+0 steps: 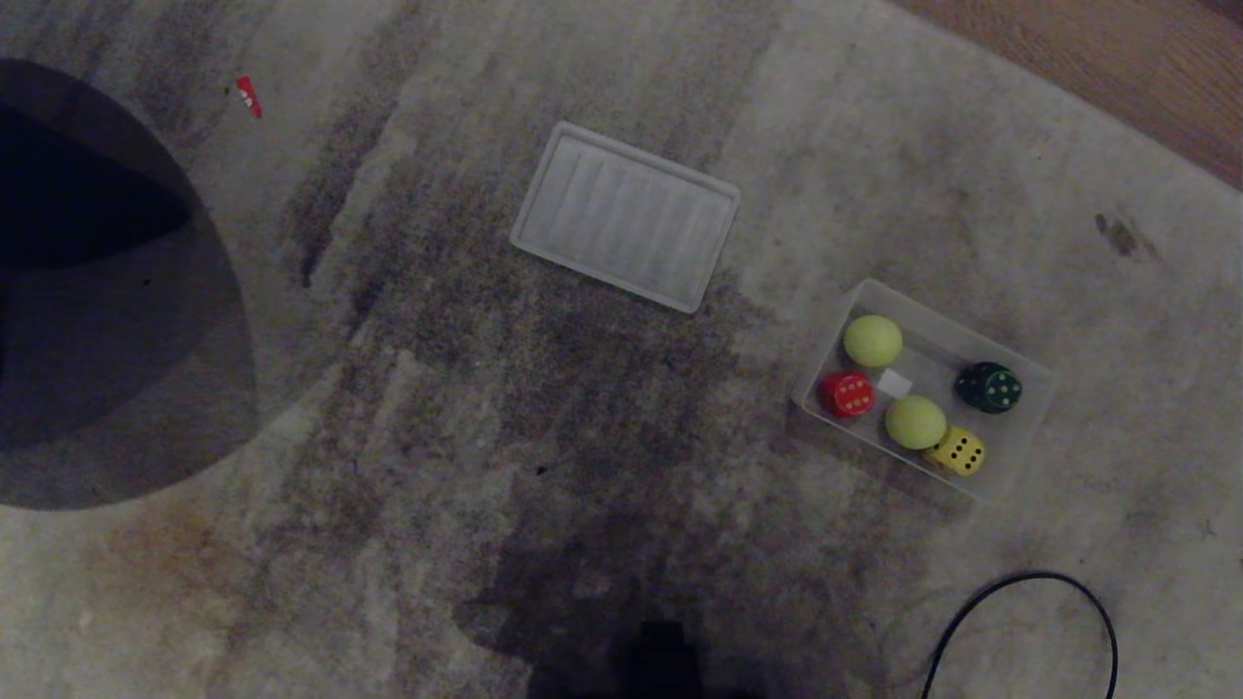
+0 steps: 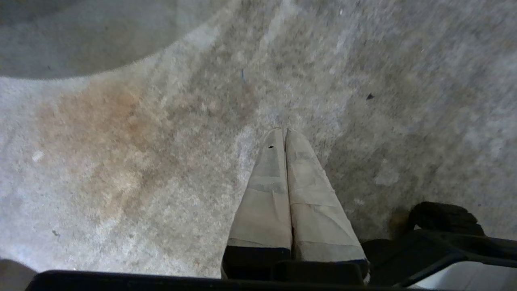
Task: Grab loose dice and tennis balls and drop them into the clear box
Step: Pick up toys out of the box
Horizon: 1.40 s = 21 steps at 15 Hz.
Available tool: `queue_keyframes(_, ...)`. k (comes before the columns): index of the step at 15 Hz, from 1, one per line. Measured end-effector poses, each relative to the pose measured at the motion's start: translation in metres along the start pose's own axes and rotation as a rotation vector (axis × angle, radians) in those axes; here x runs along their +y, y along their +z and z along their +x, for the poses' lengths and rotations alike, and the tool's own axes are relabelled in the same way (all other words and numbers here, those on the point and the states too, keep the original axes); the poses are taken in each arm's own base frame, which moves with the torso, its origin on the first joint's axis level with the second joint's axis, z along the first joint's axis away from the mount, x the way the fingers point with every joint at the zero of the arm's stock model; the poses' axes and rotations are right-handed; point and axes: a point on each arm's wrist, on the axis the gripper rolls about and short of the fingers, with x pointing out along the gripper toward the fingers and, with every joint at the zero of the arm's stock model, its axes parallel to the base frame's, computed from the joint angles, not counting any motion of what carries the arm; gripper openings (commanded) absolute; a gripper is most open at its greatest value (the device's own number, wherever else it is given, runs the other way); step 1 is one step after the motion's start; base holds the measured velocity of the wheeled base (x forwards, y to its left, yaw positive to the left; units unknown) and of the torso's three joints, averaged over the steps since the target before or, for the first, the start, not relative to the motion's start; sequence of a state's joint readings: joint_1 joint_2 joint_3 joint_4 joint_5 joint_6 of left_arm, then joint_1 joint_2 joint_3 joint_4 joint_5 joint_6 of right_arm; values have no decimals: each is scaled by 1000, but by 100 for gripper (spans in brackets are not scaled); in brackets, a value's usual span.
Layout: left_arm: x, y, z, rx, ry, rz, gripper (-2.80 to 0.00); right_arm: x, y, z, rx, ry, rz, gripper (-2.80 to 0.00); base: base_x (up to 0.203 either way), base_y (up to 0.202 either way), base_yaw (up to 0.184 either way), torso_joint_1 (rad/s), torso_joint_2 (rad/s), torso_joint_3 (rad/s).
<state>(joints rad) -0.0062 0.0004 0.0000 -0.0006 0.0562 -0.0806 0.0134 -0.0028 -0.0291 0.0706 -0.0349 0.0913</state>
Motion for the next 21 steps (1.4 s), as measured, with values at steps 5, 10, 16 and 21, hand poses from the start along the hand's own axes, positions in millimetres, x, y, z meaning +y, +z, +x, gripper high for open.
queue_keyframes(5,0,0,0,0,0,0,-280,0,0,0,1,0,0,-280,0,0,0,4,0,202)
queue_keyframes(10,0,0,0,0,0,0,-280,0,0,0,0,1,-2,-280,0,0,0,1,1,203)
queue_keyframes(16,0,0,0,0,0,0,-280,0,0,0,1,0,-1,-280,0,0,0,1,3,198)
queue_keyframes(21,0,0,0,0,0,0,-280,0,0,0,1,0,-1,-280,0,0,0,2,-1,203)
